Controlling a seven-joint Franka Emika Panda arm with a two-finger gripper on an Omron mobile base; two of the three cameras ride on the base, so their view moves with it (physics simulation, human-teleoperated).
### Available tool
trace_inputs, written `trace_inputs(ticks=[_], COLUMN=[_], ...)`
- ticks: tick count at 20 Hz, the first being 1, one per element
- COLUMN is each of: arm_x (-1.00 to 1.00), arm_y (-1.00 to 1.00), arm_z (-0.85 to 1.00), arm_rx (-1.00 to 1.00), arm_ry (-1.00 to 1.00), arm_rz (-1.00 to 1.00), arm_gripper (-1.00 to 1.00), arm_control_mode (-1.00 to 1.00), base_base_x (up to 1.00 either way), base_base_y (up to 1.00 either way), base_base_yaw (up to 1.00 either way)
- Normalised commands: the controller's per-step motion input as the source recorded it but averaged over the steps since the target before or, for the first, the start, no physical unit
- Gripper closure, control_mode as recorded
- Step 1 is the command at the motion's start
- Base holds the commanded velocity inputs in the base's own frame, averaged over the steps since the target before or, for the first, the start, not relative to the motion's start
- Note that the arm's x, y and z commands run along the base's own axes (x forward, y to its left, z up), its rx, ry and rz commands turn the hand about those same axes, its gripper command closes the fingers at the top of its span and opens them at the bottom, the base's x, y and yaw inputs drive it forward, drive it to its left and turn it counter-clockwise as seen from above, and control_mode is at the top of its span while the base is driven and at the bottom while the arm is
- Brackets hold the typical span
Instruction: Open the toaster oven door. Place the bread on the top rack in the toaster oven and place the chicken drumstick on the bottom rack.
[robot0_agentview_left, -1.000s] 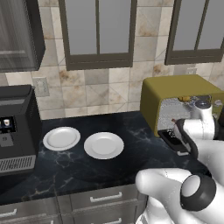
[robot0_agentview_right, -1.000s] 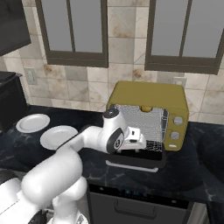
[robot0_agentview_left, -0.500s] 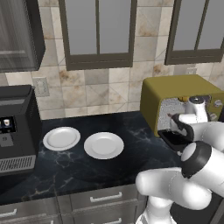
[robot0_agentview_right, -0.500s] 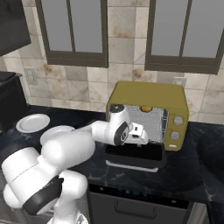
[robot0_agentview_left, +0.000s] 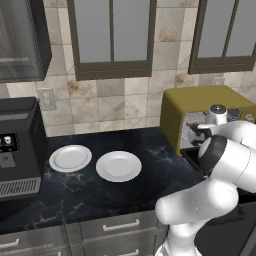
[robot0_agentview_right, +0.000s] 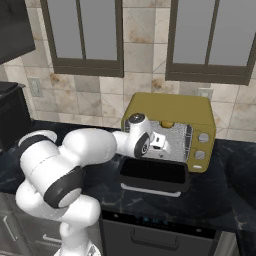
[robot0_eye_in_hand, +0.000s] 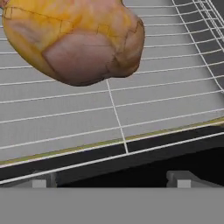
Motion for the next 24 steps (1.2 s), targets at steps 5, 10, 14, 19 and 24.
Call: trace_inputs(ticks=[5, 10, 14, 19, 24], arm_x=[0.26, -0.05, -0.64, -0.90, -0.88], arm_y=[0.00, -0.10, -0.15, -0.04, 0.04], arm_z=[0.00, 0.14, 0.55, 0.86, 1.00], arm_rx=[0.00, 0.04, 0.10, 0.07, 0.00], arm_ry=[-0.13, -0.14, -0.08, 0.00, 0.03], arm_rz=[0.00, 0.00, 0.00, 0.00, 0.00], arm_gripper=[-1.00, -1.00, -1.00, -1.00, -1.00], arm_control_mode=[-1.00, -1.00, -1.00, -1.00, -1.00], base_base_x=[0.00, 0.00, 0.00, 0.00, 0.00], base_base_y=[0.00, 0.00, 0.00, 0.00, 0.00], base_base_yaw=[0.00, 0.00, 0.00, 0.00, 0.00])
